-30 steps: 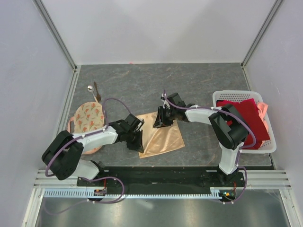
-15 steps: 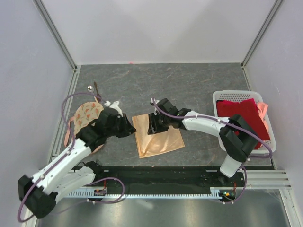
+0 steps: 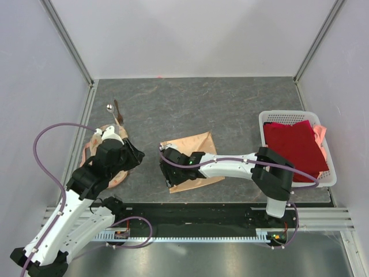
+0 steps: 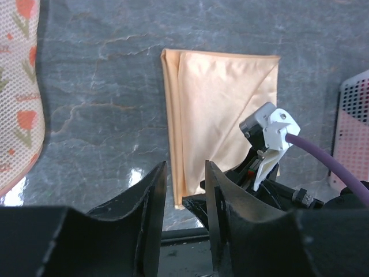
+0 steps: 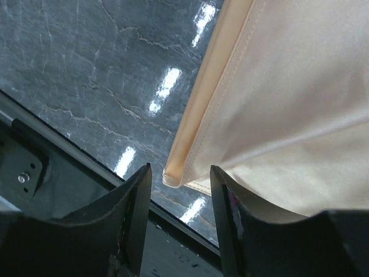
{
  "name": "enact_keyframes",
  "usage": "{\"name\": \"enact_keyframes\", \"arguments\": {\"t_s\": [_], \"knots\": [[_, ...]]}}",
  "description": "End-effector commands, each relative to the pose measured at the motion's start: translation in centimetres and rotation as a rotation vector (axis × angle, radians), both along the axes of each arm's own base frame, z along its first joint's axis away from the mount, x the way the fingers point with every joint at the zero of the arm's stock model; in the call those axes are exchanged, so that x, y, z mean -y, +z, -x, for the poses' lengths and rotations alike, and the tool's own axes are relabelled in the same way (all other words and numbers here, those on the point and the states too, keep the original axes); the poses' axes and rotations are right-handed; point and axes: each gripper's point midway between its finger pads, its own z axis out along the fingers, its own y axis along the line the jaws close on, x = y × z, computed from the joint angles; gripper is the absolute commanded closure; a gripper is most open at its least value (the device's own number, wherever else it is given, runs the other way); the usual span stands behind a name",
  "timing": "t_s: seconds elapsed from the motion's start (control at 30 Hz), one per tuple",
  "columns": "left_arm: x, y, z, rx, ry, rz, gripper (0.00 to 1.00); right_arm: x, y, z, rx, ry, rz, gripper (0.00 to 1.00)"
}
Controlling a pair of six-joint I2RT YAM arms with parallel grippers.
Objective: Fold the napkin into a case and place the utensils inside
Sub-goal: Pick up the upper triangle-folded napkin from the center of the board.
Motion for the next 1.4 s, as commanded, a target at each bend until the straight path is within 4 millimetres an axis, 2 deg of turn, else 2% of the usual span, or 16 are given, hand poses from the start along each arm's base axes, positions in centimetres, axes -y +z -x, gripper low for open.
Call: {"name": "enact_keyframes", "arguments": {"t_s": [0.0,0.2,0.5,0.63,0.97,1.07,1.1,1.27,1.37], "knots": [[-0.8,0.2,0.3,-0.005,0.036,-0.01,0.59,-0.4,0.3,-1.2,0.054,-0.059,0.055,0.46],[-1.1,0.0,0.6,0.009,0.027,-0.016,0.59,-1.1,0.1,-0.9,0.051,-0.045,0.068,0.47],[-1.4,-0.2,0.7,0.014,0.024,-0.038,0.59,-2.2,-0.5,0.4,0.047,-0.026,0.085,0.55],[-1.3,-0.4,0.7,0.006,0.016,-0.04,0.59,-2.3,-1.4,1.3,0.035,-0.017,0.104,0.55],[-0.7,-0.1,0.6,0.001,-0.02,-0.04,0.59,-0.6,-4.5,1.3,0.152,-0.022,0.281,0.55],[-0.7,0.1,0.6,0.008,-0.02,-0.042,0.59,-0.2,-5.1,1.4,0.147,-0.025,0.298,0.61],[-0.7,0.2,0.5,0.008,-0.022,-0.042,0.59,0.1,-5.3,1.5,0.147,-0.028,0.307,0.7],[-0.3,-0.2,0.5,-0.02,-0.033,-0.04,0.58,1.5,-5.5,0.8,0.202,-0.045,0.352,0.91],[0.1,-1.0,0.3,-0.062,-0.039,-0.037,0.53,1.9,-4.8,0.3,0.238,-0.039,0.366,1.0]]}}
